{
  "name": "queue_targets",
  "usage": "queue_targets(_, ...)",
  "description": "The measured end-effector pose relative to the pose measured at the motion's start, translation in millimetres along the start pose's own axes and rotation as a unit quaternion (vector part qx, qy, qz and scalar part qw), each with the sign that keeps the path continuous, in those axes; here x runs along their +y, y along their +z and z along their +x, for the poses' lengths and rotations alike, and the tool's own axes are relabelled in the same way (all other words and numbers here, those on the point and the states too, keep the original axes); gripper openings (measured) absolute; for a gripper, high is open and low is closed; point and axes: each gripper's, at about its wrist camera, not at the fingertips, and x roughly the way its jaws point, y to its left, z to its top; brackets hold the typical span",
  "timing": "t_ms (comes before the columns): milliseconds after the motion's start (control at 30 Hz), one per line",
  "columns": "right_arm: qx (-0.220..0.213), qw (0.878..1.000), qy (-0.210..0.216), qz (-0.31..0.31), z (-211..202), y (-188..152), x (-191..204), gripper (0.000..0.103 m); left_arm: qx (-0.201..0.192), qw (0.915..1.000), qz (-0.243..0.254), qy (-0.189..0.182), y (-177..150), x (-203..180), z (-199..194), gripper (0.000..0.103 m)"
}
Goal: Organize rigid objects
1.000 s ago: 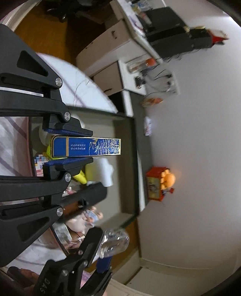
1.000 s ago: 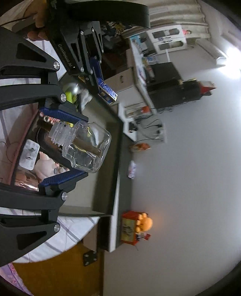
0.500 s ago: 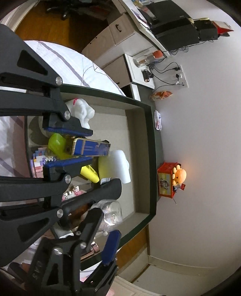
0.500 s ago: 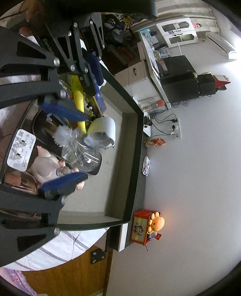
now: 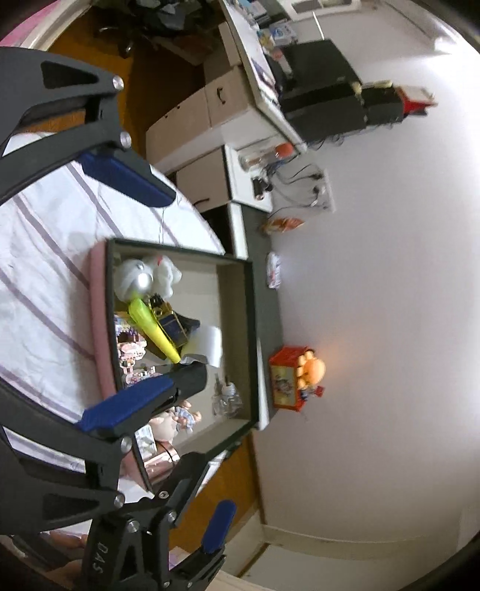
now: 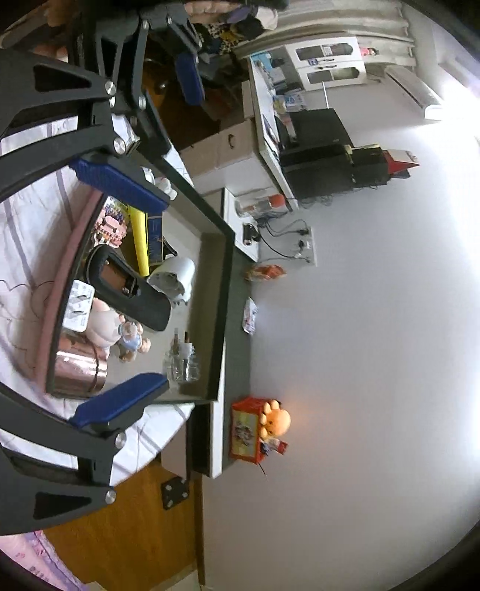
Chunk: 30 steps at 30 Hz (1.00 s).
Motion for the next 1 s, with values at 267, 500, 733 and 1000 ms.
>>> queue_targets(267,-0.018,1.000,-0.006,-0.009,-58,-5,19,0.103,-0.065,0.9974,-0.009,0.030,-10,7,-96,0.103)
queue_targets(500,-0.057,0.998,-0.028,-0.021,-128,-8,45,0.103,-0.116,0.9907,-0.025,0.067,-19,8,-176,0.103)
queue_targets(733,-0.111,0.992,-0.035,-0.040,-201,-10,77,0.103,-0.170,0.9809,-0.026,0.090,-30,8,-249,0.103)
queue_targets(1000,-0.159,0.986,-0.032,-0.044,-262,-14,98,0.103,-0.225,0.9703,-0.031,0.084,-45,7,-318,0.103)
